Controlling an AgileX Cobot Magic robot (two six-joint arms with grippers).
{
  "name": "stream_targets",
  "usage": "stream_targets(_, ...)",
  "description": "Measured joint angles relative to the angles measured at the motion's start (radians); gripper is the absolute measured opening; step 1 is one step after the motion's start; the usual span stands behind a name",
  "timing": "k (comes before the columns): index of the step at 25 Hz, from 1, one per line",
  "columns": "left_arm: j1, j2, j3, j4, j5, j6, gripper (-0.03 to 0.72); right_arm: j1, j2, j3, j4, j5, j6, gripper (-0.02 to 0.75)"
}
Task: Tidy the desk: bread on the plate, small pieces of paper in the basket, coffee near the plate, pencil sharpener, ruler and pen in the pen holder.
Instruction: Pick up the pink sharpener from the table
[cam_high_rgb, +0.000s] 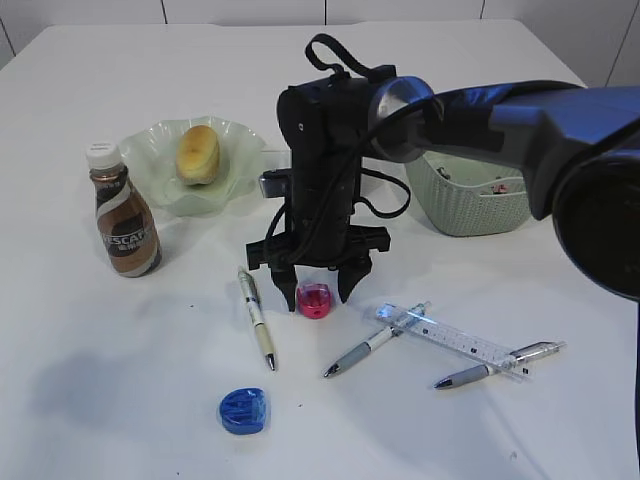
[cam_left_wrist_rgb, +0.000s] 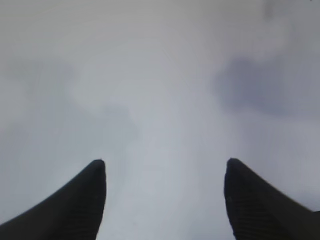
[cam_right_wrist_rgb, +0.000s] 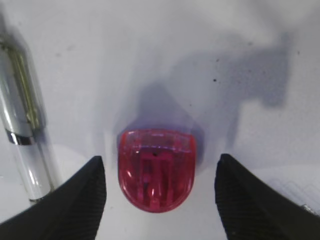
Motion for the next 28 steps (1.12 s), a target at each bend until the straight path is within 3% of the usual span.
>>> stream_targets(28,0.0,0.0,0.0,0.0,0.0,0.0,0.52,0.0,0.014,0.0,-0.024,-0.006,0.002,0.533)
